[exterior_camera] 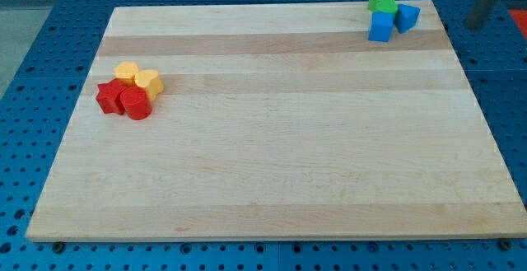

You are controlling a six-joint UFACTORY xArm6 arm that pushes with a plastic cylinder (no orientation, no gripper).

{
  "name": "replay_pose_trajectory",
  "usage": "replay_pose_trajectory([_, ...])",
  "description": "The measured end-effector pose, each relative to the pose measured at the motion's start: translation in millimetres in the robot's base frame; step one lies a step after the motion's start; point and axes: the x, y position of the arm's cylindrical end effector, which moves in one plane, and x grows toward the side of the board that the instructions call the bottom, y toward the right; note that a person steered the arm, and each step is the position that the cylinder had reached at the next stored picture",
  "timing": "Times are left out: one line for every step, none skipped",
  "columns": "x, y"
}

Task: Move the green star to the center of the board

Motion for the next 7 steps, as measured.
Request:
replay_pose_trajectory([-51, 0])
replay_pose_trajectory([-52, -1])
replay_pose_trajectory([-53, -8])
replay_pose_trajectory([-53, -8])
replay_pose_trajectory([-53, -20])
replay_pose_trajectory([-52, -67])
replay_pose_trajectory([-52, -122])
